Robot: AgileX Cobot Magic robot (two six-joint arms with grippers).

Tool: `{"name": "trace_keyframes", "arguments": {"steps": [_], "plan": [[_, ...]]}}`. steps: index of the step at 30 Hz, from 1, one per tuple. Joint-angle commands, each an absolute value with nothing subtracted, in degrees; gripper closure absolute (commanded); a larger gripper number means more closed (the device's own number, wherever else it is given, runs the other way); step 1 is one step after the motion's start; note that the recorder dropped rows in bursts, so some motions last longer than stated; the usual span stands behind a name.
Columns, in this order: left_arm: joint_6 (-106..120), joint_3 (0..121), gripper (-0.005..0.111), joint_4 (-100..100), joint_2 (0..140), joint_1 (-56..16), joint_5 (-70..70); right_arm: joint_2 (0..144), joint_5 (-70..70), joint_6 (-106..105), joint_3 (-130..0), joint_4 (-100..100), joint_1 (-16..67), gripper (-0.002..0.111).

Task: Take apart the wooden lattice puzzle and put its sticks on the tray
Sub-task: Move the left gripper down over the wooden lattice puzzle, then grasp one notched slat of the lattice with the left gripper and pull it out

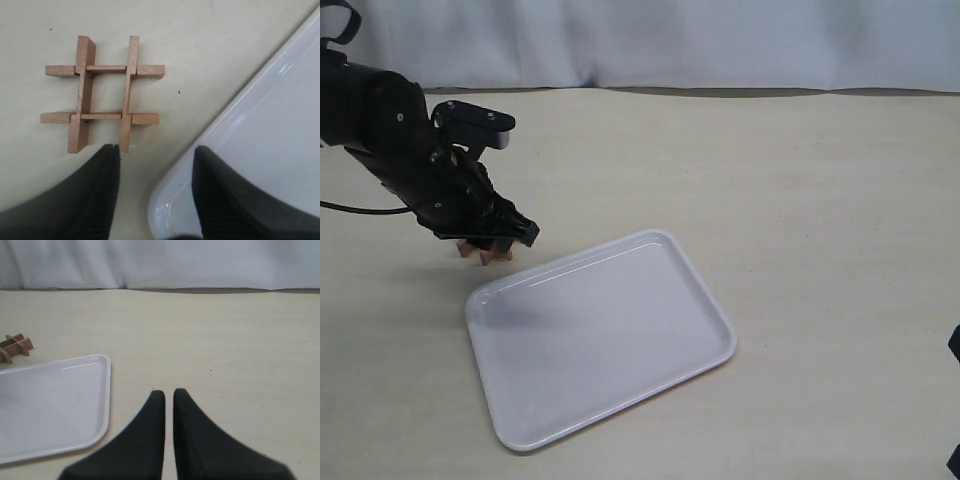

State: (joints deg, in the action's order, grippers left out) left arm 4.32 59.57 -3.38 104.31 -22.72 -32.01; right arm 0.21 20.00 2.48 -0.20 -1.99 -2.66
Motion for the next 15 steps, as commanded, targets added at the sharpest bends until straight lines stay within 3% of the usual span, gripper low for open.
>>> {"name": "trace_keyframes", "arguments": {"steps": [1,15], "plan": [[4.2,59.5,0.062,-2.3,106.5,-22.6,-31.1,0.0,19.8,2.2,0.0,-2.1,-2.5,0.102],[2.9,59.5,0.062,-0.6,107.6,-22.6,-29.3,0.0,19.8,2.2,0.0,-2.1,-2.5,0.102]]}}
